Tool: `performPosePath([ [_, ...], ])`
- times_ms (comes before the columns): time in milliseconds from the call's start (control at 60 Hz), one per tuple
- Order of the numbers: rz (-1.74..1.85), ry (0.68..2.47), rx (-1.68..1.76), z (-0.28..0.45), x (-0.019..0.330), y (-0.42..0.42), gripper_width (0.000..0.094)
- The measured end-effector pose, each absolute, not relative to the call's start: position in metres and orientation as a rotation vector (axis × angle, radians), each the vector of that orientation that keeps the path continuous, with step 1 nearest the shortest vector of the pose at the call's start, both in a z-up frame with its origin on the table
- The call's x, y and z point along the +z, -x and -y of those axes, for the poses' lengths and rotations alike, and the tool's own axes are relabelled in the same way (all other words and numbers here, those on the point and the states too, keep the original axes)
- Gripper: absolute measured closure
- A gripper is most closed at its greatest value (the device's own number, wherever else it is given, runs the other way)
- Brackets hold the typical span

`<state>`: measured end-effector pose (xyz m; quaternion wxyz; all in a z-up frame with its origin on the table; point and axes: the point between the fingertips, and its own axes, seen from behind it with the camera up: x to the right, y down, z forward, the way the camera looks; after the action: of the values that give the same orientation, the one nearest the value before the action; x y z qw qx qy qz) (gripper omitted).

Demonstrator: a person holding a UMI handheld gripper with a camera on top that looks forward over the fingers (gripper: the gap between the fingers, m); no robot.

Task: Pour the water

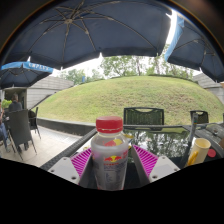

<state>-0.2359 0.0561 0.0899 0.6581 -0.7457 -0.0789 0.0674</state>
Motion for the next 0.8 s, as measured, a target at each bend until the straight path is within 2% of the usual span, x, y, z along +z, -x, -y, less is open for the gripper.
performPosePath([
  [33,0.176,1.686,0.157,-0.059,0.089,0.242,0.0289],
  [67,0.19,1.684,0.173,-0.06,0.087,0.249,0.0408],
  [200,0.225,1.677,0.138,-0.056,0.092,0.254,0.045],
  [267,0.099,1.684,0.19,-0.059,0.09,0.24,0.0453],
  [467,0.123,1.671,0.226,-0.061,0.095,0.246,0.0601],
  [533,0.106,1.638,0.253,-0.062,0.111,0.239,0.0601],
  [650,-0.024,1.518,0.32,-0.069,0.172,0.196,0.0601],
  [683,-0.091,1.499,0.351,-0.065,0.199,0.186,0.06],
  [800,-0.366,1.4,0.647,-0.077,0.222,0.115,0.0601],
])
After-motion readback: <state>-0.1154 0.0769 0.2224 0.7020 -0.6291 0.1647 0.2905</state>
